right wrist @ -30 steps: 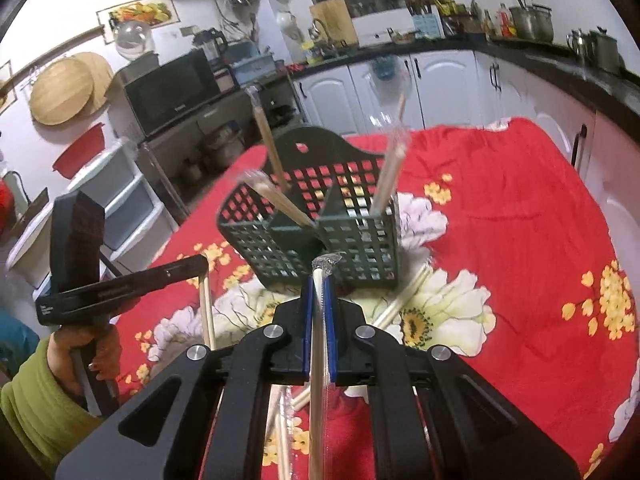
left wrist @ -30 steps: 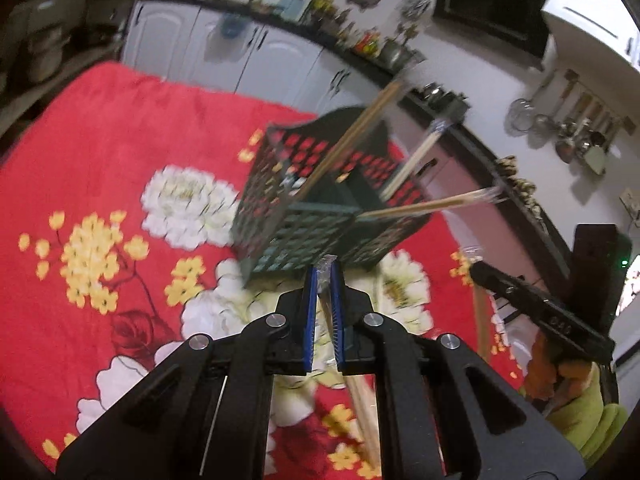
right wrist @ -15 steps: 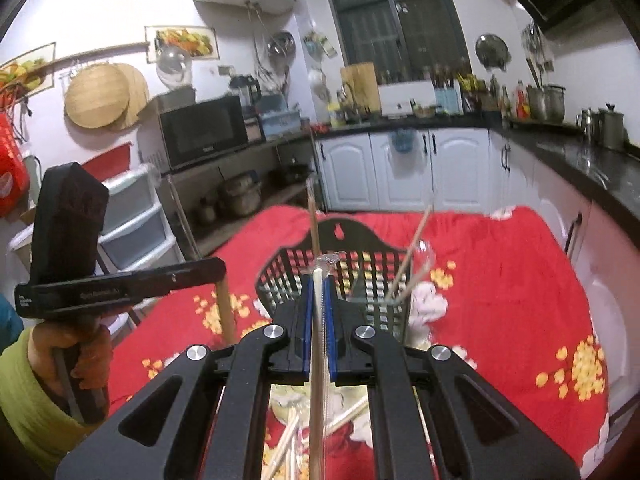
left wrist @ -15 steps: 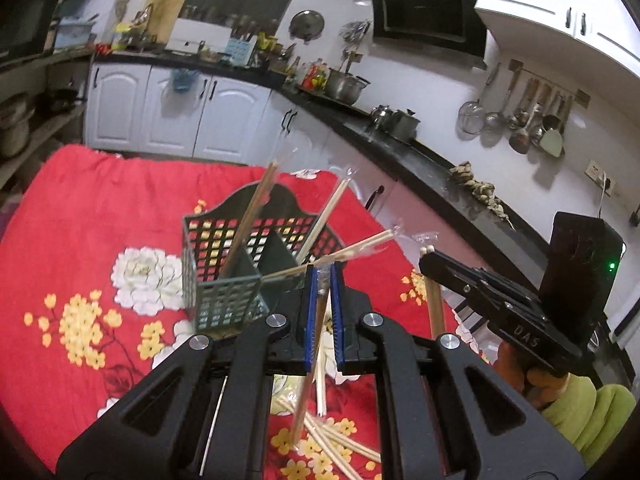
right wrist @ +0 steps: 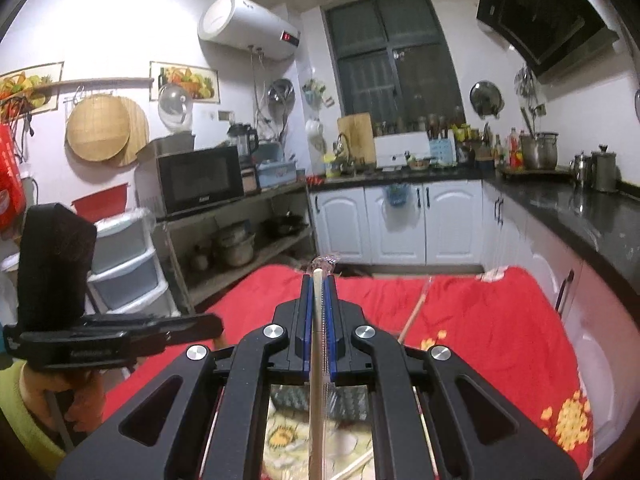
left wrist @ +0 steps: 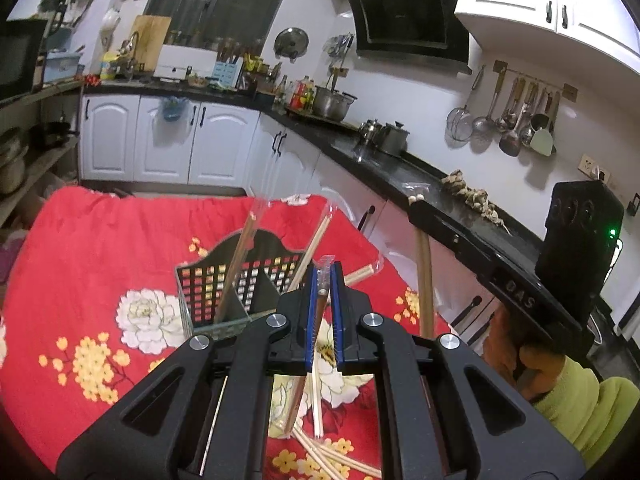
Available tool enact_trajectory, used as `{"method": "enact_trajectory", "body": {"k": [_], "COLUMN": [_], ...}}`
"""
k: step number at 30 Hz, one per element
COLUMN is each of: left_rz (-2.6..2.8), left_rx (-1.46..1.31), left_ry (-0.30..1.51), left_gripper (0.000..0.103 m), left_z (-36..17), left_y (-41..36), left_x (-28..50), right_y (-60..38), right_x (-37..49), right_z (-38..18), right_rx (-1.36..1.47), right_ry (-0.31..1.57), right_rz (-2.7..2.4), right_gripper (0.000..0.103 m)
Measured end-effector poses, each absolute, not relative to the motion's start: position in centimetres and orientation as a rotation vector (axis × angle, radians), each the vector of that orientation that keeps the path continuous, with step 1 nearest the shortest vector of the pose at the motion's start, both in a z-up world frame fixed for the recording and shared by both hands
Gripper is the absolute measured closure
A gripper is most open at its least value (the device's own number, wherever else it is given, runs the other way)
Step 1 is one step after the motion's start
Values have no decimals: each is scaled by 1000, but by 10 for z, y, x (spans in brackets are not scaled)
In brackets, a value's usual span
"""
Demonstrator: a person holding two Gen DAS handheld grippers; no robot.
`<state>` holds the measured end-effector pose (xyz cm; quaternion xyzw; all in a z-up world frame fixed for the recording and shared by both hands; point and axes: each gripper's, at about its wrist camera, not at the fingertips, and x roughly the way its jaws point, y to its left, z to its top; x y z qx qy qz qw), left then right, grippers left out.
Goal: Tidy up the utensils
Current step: 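Lift the left tool's chopstick above the green holder while the right tool carries its own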
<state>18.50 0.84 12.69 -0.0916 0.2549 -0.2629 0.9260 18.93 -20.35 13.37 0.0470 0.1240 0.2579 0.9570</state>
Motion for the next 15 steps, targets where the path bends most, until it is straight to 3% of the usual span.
{"method": "enact_trajectory", "body": {"k": [15], "left_rz": [-522], "left_rx": [-178], "left_ry": [380], "left_gripper": [99], "left_z": [185], "left_y": [17], "left_x": [197], "right_y": [-209], "right_x": [224], "right_z": [177], "right_rx": [130], "right_ry": [124], "right_rz": [457], "right_gripper": [97]}}
